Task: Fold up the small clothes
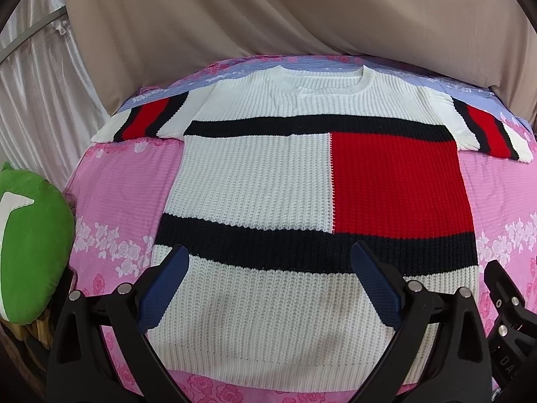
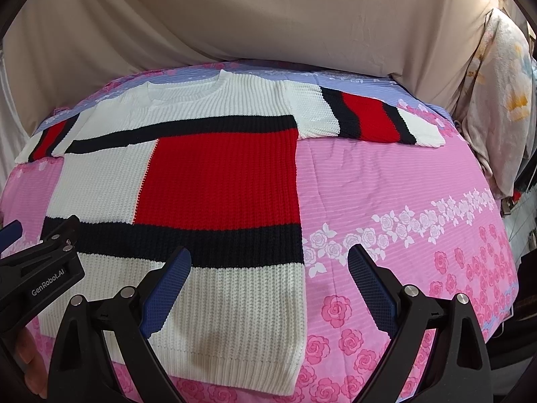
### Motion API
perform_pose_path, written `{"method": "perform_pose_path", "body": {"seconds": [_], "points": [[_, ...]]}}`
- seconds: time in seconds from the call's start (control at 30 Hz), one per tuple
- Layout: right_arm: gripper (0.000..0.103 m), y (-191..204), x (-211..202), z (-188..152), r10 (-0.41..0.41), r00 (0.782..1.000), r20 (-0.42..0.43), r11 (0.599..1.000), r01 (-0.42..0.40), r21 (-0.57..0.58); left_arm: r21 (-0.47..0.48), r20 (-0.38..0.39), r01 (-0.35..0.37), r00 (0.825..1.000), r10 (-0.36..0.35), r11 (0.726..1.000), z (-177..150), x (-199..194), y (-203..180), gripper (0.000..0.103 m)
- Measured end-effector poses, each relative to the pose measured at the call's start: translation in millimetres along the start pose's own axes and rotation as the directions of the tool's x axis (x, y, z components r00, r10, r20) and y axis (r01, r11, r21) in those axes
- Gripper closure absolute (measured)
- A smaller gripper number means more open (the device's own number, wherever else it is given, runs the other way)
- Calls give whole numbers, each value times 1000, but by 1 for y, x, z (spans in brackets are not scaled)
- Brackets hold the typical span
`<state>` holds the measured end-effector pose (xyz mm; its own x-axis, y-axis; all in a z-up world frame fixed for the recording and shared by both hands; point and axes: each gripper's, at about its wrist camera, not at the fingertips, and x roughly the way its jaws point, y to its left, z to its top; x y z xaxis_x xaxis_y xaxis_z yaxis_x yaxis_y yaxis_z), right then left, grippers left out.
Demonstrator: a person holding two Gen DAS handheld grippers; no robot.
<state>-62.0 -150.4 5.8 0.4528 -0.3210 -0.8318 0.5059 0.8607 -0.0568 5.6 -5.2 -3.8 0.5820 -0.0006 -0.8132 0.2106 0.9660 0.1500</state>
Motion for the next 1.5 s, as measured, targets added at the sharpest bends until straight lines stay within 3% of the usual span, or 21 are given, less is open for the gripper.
{"method": "perform_pose_path", "body": {"seconds": [0.4, 0.6, 0.73, 0.87, 0.93, 1.0, 1.13, 1.2, 1.23, 1.27, 1.3, 1.37, 1.4, 1.47, 1.5], "points": [[10, 12, 12, -3, -14, 999, -45, 1000, 15, 15, 50, 0, -4, 1000, 4, 999, 1, 12, 12, 8], [11, -1, 27, 6, 43, 994, -100, 989, -29, 143, 113, 26, 21, 999, -24, 993, 18, 24, 21, 8], [11, -82, 48, 41, 102, 992, -79, 934, -68, 350, 28, 20, 106, 994, -106, 994, 36, 32, 19, 8], [13, -214, 101, 85, 104, 994, -44, 823, -61, 565, -66, -5, 94, 996, -94, 993, 48, 40, 11, 8], [21, -272, 133, 107, 57, 997, -56, 783, -10, 622, -109, -15, 88, 996, -90, 990, 50, 40, 5, 8], [23, -316, 163, 126, 36, 997, -63, 764, 14, 645, -133, -20, 88, 996, -91, 987, 53, 40, -3, 8], [26, -382, 226, 148, 84, 993, -79, 692, -2, 722, -179, -34, 76, 996, -83, 981, 59, 42, -19, 8], [46, -396, 252, 153, 115, 990, -79, 658, -16, 753, -200, -41, 91, 994, -102, 975, 62, 43, -24, 8], [49, -397, 258, 156, 118, 990, -75, 657, -22, 754, -202, -44, 95, 993, -106, 975, 62, 44, -25, 8], [69, -395, 260, 161, 91, 994, -65, 668, -13, 744, -201, -46, 101, 993, -112, 974, 64, 45, -27, 8], [96, -391, 262, 168, 102, 994, -39, 681, -42, 731, -200, -46, 103, 992, -115, 974, 66, 46, -27, 8], [96, -381, 261, 181, 126, 992, -15, 681, -75, 728, -201, -37, 109, 992, -119, 974, 71, 47, -25, 8], [96, -371, 250, 192, 151, 987, 52, 677, -141, 723, -203, -28, 115, 992, -123, 973, 73, 47, -22, 8], [96, -339, 217, 223, 202, 966, 161, 717, -258, 648, -207, -1, 139, 990, -142, 968, 81, 45, -12, 8], [96, -306, 190, 246, 250, 942, 225, 754, -336, 564, -210, 11, 152, 988, -153, 966, 85, 45, -7, 8]]}}
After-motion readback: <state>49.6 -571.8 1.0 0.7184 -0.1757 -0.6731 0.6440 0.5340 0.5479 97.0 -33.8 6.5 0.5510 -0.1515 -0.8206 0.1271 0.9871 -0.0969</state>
